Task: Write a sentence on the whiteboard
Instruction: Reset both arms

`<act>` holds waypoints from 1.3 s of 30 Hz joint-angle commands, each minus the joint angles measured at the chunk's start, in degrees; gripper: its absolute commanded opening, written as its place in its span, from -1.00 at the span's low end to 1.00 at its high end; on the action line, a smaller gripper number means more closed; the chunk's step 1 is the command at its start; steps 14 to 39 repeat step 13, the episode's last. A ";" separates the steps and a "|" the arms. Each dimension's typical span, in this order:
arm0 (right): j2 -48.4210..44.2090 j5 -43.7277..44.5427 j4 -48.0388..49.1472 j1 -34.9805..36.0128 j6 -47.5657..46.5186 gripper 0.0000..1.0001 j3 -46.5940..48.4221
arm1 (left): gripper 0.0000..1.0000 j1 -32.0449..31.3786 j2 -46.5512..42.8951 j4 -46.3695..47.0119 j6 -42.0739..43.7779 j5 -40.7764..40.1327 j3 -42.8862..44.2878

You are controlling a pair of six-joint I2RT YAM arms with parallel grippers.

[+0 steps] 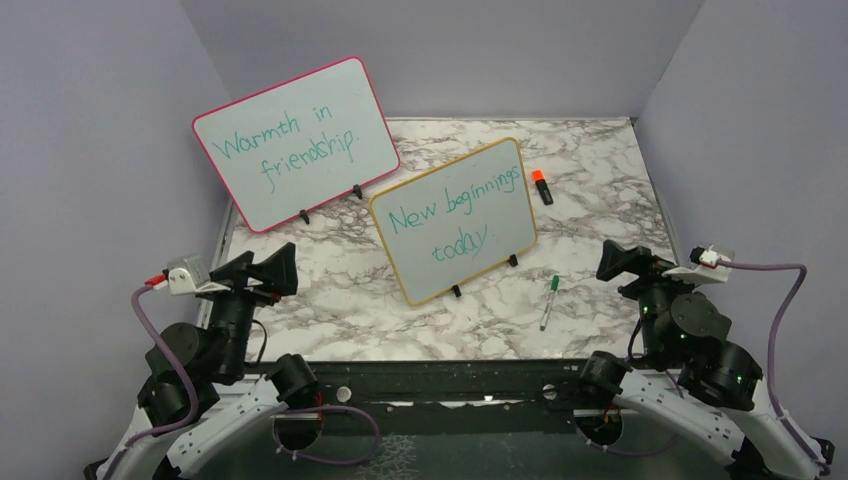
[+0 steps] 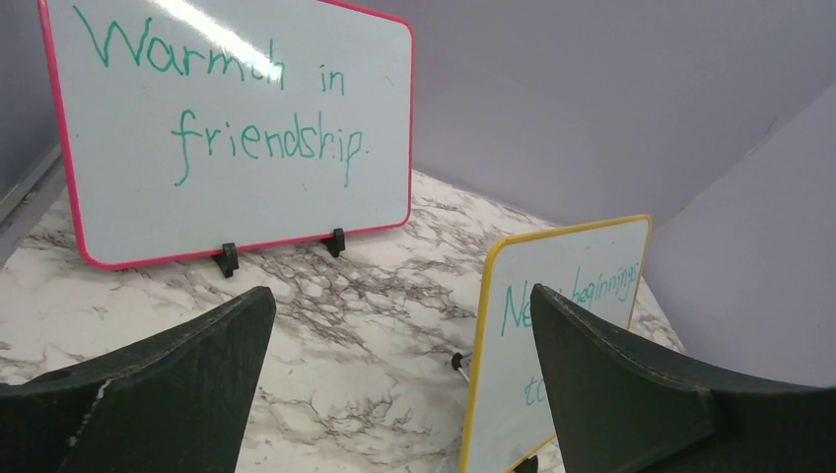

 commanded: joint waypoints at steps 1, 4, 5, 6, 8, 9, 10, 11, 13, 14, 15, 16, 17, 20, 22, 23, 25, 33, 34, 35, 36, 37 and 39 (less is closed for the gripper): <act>-1.75 1.51 5.05 0.05 -4.86 1.00 -1.95 | 0.98 -0.15 -1.37 1.62 2.11 -3.43 -1.62; -1.08 1.81 5.05 0.08 -4.68 1.00 -2.24 | 0.98 -0.09 -1.59 1.89 2.68 -3.97 -1.92; -0.75 1.91 5.11 0.03 -4.66 1.00 -2.16 | 0.98 -0.10 -1.52 1.83 2.71 -4.30 -1.92; -0.45 2.05 4.92 0.07 -4.53 1.00 -2.16 | 0.98 -0.09 -1.45 1.81 2.84 -4.45 -1.97; -0.06 2.53 4.89 0.08 -4.38 1.00 -2.24 | 0.98 -0.09 -1.56 1.81 3.04 -4.78 -2.01; 0.06 2.68 5.14 0.08 -4.38 1.00 -2.30 | 0.98 -0.09 -1.65 1.81 3.10 -4.96 -1.95; 0.08 2.87 5.18 0.08 -4.42 1.00 -2.45 | 0.98 -0.13 -1.74 1.81 3.22 -5.23 -1.93; 0.09 3.08 5.37 0.08 -4.46 1.00 -2.53 | 0.98 -0.15 -1.91 1.81 3.28 -5.52 -1.99; 0.09 3.32 5.81 0.08 -4.77 1.00 -2.71 | 0.98 -0.09 -2.36 1.72 3.34 -5.89 -2.13; 0.09 3.32 5.81 0.08 -4.77 1.00 -2.71 | 0.98 -0.09 -2.36 1.72 3.34 -5.89 -2.13; 0.09 3.32 5.81 0.08 -4.77 1.00 -2.71 | 0.98 -0.09 -2.36 1.72 3.34 -5.89 -2.13; 0.09 3.32 5.81 0.08 -4.77 1.00 -2.71 | 0.98 -0.09 -2.36 1.72 3.34 -5.89 -2.13; 0.09 3.32 5.81 0.08 -4.77 1.00 -2.71 | 0.98 -0.09 -2.36 1.72 3.34 -5.89 -2.13; 0.09 3.32 5.81 0.08 -4.77 1.00 -2.71 | 0.98 -0.09 -2.36 1.72 3.34 -5.89 -2.13; 0.09 3.32 5.81 0.08 -4.77 1.00 -2.71 | 0.98 -0.09 -2.36 1.72 3.34 -5.89 -2.13; 0.09 3.32 5.81 0.08 -4.77 1.00 -2.71 | 0.98 -0.09 -2.36 1.72 3.34 -5.89 -2.13; 0.09 3.32 5.81 0.08 -4.77 1.00 -2.71 | 0.98 -0.09 -2.36 1.72 3.34 -5.89 -2.13; 0.09 3.32 5.81 0.08 -4.77 1.00 -2.71 | 0.98 -0.09 -2.36 1.72 3.34 -5.89 -2.13; 0.09 3.32 5.81 0.08 -4.77 1.00 -2.71 | 0.98 -0.09 -2.36 1.72 3.34 -5.89 -2.13; 0.09 3.32 5.81 0.08 -4.77 1.00 -2.71 | 0.98 -0.09 -2.36 1.72 3.34 -5.89 -2.13; 0.09 3.32 5.81 0.08 -4.77 1.00 -2.71 | 0.98 -0.09 -2.36 1.72 3.34 -5.89 -2.13; 0.09 3.32 5.81 0.08 -4.77 1.00 -2.71 | 0.98 -0.09 -2.36 1.72 3.34 -5.89 -2.13; 0.09 3.32 5.81 0.08 -4.77 1.00 -2.71 | 0.98 -0.09 -2.36 1.72 3.34 -5.89 -2.13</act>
